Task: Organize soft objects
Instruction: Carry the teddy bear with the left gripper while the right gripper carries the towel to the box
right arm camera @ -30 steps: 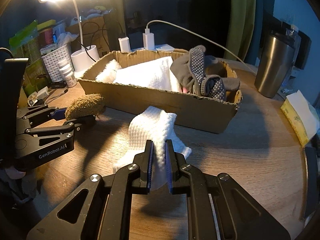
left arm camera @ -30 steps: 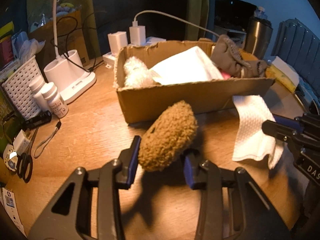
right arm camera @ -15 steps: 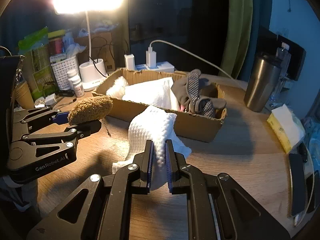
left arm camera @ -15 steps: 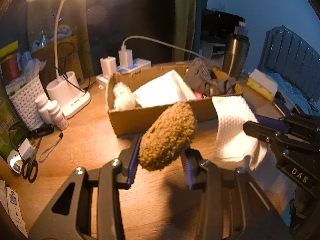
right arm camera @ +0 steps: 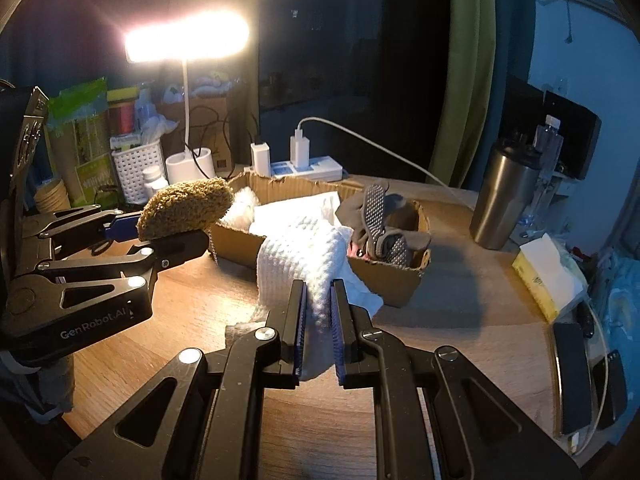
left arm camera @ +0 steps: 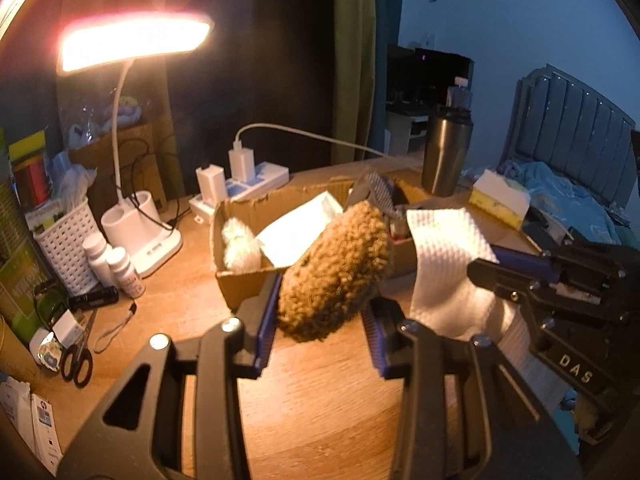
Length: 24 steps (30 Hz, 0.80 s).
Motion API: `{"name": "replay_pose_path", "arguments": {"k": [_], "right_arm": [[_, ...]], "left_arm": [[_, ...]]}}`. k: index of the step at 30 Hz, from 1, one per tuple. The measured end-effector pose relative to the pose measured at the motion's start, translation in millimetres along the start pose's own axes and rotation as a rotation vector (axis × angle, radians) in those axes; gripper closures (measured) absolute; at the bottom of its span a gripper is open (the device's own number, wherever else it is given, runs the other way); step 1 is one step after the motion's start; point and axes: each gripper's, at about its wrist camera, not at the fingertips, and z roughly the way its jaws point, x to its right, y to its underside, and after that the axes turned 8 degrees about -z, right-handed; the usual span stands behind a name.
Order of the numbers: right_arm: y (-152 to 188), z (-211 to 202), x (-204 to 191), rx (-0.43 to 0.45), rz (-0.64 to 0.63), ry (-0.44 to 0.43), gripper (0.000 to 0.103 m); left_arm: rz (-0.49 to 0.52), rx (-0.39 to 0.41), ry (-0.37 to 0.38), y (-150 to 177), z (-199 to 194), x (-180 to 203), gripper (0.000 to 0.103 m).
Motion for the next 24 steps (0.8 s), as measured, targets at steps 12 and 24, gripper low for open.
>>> {"name": "replay_pose_path", "arguments": {"k": [12, 24], "right_arm": [[-25.9, -3.9, 12.7, 0.063, -0.016, 0.027, 0.090], [-50.3, 0.4, 22.6, 0.132, -0.009, 0.033, 0.090]], "left_arm": [[0.001, 0.057, 0.022, -22.1, -8.0, 3.6, 0.064], [-0.071, 0.123, 0.031, -48.6, -1.7, -8.0, 0.064]]}}
